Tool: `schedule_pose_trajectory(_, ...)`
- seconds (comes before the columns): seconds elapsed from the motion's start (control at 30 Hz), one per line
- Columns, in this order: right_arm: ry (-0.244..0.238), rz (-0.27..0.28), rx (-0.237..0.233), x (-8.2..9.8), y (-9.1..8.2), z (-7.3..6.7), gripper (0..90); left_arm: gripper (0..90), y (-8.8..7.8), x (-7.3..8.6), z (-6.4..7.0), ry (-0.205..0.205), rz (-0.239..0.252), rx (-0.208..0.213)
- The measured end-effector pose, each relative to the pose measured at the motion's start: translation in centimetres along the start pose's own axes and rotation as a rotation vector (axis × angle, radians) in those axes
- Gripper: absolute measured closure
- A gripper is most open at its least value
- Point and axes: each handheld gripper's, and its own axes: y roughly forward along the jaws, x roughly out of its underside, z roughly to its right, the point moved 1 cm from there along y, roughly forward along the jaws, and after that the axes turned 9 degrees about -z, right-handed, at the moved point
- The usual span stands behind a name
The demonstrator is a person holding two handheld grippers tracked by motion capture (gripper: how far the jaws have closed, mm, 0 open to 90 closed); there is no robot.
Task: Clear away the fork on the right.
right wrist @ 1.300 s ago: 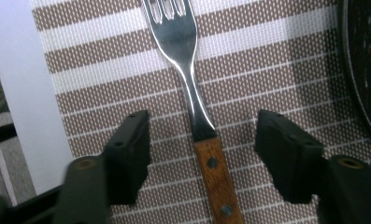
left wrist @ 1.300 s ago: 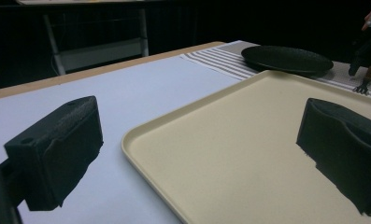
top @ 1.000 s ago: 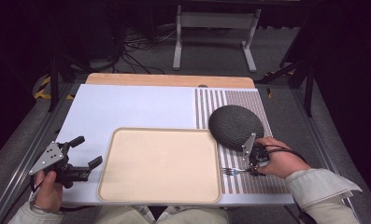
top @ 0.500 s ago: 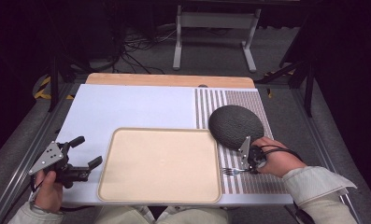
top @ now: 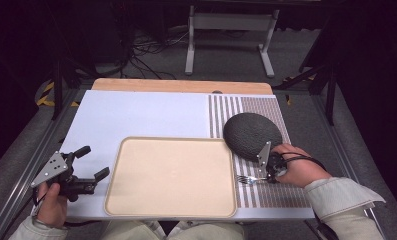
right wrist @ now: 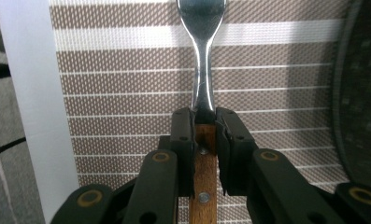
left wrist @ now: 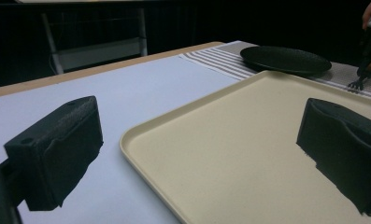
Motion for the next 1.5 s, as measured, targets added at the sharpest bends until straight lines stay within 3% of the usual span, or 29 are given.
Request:
schedule_pose_trajectory(0.23, 0.017, 0.027, 0.026, -0.1, -1.4, 0.2, 77.9, 0.8, 0.0, 0.0, 0.0, 0.001, 0.001, 0.001)
schedule_pose_trajectory(0.53, 0.067, 0.063, 0.025, -0.5, -2.6, 0.2, 77.9, 0.8, 0.0, 0.0, 0.0, 0.001, 0.003, 0.002)
schedule_pose_trajectory(0.8, 0.148, 0.139, 0.037, -1.6, -4.1, 0.0, 77.9, 0.8, 0.0, 0.0, 0.0, 0.004, 0.001, 0.005)
schedule_pose_trajectory(0.93, 0.142, 0.149, 0.042, -2.0, -4.6, 0.0, 77.9, 0.8, 0.0, 0.0, 0.0, 0.004, 0.001, 0.005)
schedule_pose_trajectory(1.1, 0.173, 0.18, 0.047, -2.9, -5.2, 0.0, 78.0, 0.8, 0.0, 0.0, 0.0, 0.005, 0.001, 0.006)
schedule_pose_trajectory(1.5, 0.309, 0.269, 0.014, -5.1, -6.2, -0.2, 78.0, 0.8, 0.0, 0.0, 0.0, 0.006, 0.001, 0.005)
